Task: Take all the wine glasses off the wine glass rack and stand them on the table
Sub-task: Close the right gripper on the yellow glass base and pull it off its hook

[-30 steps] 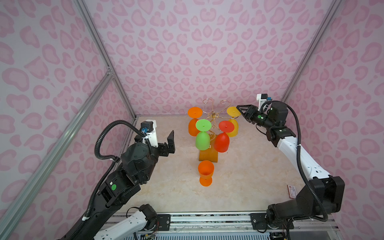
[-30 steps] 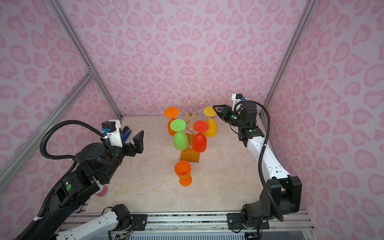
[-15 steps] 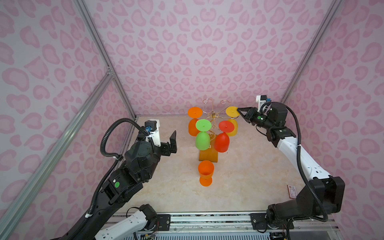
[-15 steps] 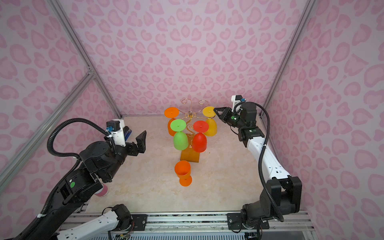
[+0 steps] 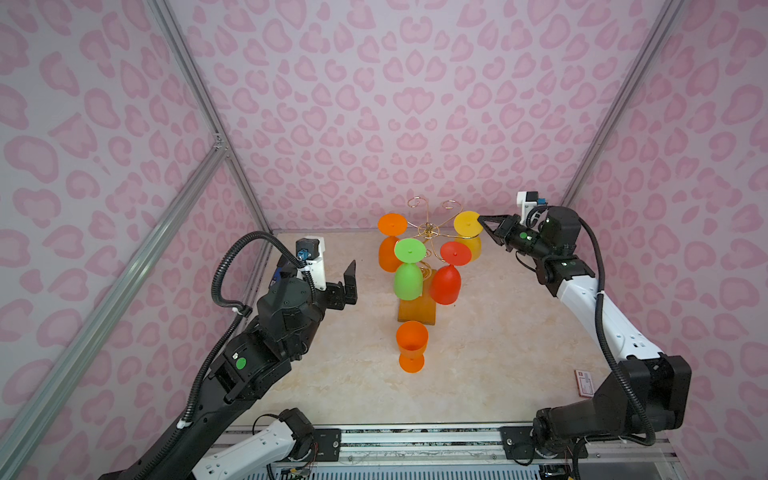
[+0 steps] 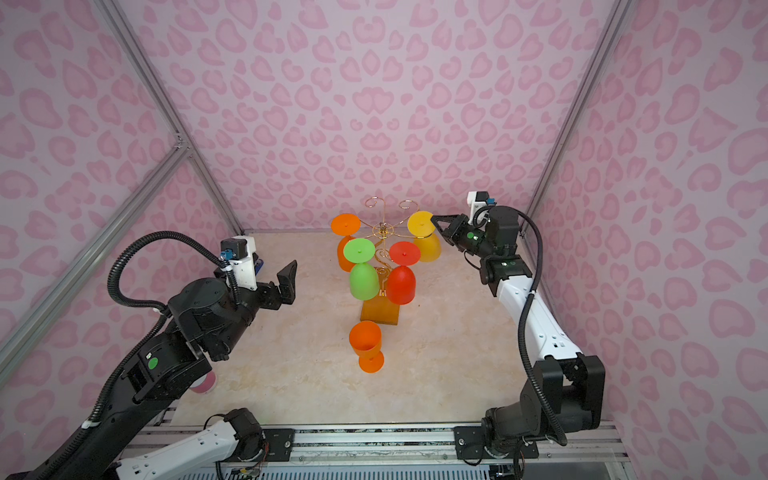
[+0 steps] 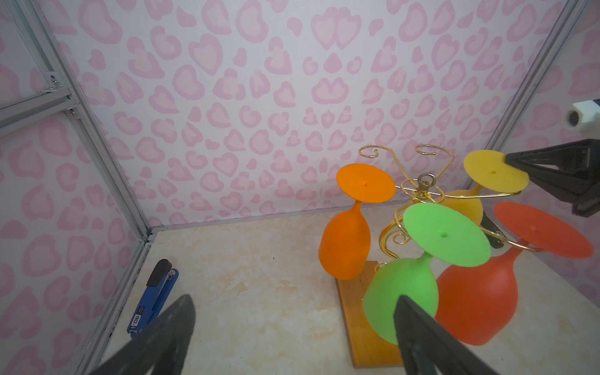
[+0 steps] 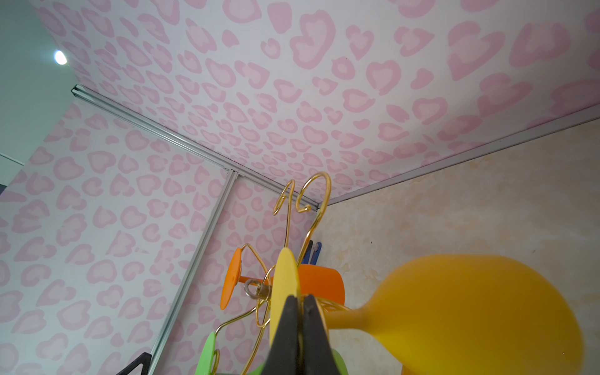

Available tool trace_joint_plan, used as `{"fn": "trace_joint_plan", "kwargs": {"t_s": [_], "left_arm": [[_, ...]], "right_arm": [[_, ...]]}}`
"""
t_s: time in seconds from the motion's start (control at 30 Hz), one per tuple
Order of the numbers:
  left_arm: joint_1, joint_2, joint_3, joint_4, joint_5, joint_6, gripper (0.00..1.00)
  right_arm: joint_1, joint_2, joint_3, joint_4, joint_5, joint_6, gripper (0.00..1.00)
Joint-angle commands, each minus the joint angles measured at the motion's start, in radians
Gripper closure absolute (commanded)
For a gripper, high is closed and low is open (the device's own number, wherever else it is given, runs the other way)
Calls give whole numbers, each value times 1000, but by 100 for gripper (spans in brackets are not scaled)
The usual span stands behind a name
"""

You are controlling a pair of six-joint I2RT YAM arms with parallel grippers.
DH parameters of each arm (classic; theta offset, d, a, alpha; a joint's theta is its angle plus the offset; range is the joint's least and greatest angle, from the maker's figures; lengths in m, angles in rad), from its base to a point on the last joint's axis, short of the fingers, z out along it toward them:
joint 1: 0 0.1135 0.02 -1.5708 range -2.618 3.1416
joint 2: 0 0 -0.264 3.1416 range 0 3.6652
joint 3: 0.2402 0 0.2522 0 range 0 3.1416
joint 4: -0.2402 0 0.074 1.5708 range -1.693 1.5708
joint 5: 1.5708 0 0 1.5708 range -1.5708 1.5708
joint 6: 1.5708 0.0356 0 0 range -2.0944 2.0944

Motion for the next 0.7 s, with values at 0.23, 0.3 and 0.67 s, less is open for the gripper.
{"fn": "trace_joint_plan", "kwargs": {"t_s": [0.23,0.3,0.67], "left_arm": [[3,12,10,25,8,12,3],[4,12,11,24,8,14,3],[5,8,10,23,9,19,3]], "right_arm": [[-28,23,-78,338,-93,265,100],[-31,34,-87,392,-103,307,100],[-27,5,-108,375,-123,300,100]]}}
